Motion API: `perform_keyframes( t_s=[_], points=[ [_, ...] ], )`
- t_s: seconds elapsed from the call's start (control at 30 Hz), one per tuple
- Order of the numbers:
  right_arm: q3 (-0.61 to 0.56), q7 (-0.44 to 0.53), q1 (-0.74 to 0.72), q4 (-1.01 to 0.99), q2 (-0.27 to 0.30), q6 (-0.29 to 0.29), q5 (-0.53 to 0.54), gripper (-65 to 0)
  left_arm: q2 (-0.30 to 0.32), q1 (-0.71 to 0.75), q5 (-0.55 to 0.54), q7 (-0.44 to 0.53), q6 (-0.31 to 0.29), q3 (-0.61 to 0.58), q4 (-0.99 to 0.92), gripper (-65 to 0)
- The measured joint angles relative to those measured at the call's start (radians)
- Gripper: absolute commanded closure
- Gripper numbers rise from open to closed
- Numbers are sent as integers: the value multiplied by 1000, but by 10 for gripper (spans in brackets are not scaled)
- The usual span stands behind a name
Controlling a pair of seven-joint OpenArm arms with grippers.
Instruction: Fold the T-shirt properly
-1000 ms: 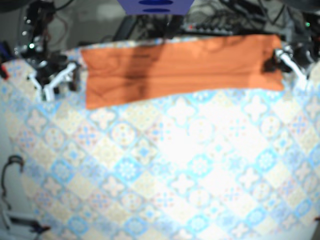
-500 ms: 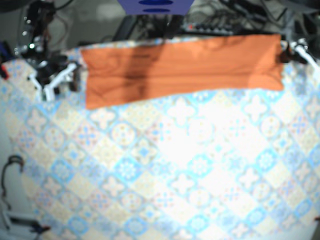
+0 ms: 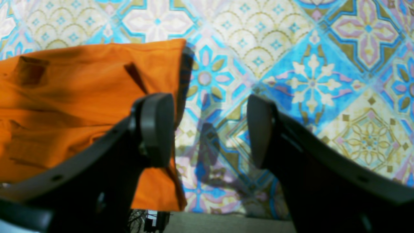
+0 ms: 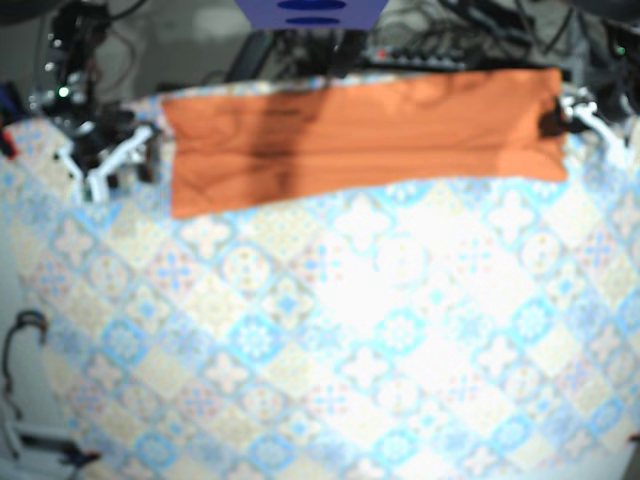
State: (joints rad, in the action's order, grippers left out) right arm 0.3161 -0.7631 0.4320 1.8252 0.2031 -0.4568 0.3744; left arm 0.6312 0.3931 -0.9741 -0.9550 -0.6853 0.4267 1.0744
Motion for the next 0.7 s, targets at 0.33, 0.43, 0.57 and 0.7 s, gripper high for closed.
perform_keyframes(
  t_s=[0.33,0.43,0.57,0.7],
  points=[
    [0,0,0,0,2,-3,3,-352,0,-6,13,-6,0,0,0,-568],
    [0,0,0,0,2,-2,3,-352,-10,-13,14,-5,0,2,0,-568],
    [0,0,0,0,2,-3,3,-352,-22,-34,17,2,1,5,-3,-568],
    [0,0,-2,0,2,-3,3,-352,-40,-51,12,18,0,5,-3,-568]
  ],
)
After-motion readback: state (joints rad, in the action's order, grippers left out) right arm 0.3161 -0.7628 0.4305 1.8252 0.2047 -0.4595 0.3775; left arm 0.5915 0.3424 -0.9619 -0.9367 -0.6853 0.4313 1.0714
